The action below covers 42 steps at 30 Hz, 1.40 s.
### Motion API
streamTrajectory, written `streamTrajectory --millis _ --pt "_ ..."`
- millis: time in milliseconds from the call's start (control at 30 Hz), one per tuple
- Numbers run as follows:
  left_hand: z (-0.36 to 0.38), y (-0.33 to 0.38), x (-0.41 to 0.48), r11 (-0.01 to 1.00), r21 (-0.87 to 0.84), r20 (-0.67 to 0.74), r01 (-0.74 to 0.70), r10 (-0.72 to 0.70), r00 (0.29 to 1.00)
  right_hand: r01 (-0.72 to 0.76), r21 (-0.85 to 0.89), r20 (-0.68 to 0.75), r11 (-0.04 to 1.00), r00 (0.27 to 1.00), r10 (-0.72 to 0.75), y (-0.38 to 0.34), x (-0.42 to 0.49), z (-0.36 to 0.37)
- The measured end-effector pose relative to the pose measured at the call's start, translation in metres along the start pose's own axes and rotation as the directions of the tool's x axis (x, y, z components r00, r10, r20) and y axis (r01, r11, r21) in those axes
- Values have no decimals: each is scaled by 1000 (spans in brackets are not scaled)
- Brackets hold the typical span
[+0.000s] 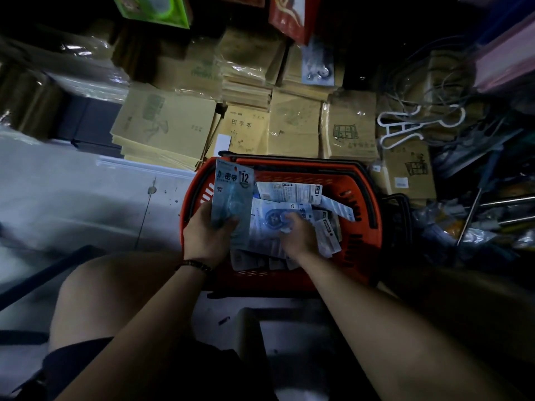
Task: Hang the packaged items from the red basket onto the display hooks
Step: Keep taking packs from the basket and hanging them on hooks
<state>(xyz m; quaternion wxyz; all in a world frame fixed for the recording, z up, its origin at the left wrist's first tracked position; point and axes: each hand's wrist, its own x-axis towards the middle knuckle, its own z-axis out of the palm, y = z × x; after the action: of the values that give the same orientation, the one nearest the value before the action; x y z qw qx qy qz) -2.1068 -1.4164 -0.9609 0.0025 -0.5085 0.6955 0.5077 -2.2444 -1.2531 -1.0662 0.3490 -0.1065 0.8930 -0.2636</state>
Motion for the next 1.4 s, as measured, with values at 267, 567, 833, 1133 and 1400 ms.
streamTrajectory --millis 267,567,833,1133,1400 --pt "5 11 7 999 35 -27 -11 12 1000 -187 -83 38 979 981 191 -13 36 28" --pt "2 17 5 999 48 -65 -10 13 998 -159 -4 13 987 987 159 -13 11 21" --pt "-24 33 1 961 -265 -84 75 -101 991 63 39 5 997 998 -64 -3 -63 -30" --pt "-23 74 -57 973 -230 134 32 -1 991 364 -186 -116 913 914 -388 -29 -141 -124" --pt "-17 134 -127 908 -419 383 11 166 909 575 -221 -98 787 790 -605 -52 -202 -205"
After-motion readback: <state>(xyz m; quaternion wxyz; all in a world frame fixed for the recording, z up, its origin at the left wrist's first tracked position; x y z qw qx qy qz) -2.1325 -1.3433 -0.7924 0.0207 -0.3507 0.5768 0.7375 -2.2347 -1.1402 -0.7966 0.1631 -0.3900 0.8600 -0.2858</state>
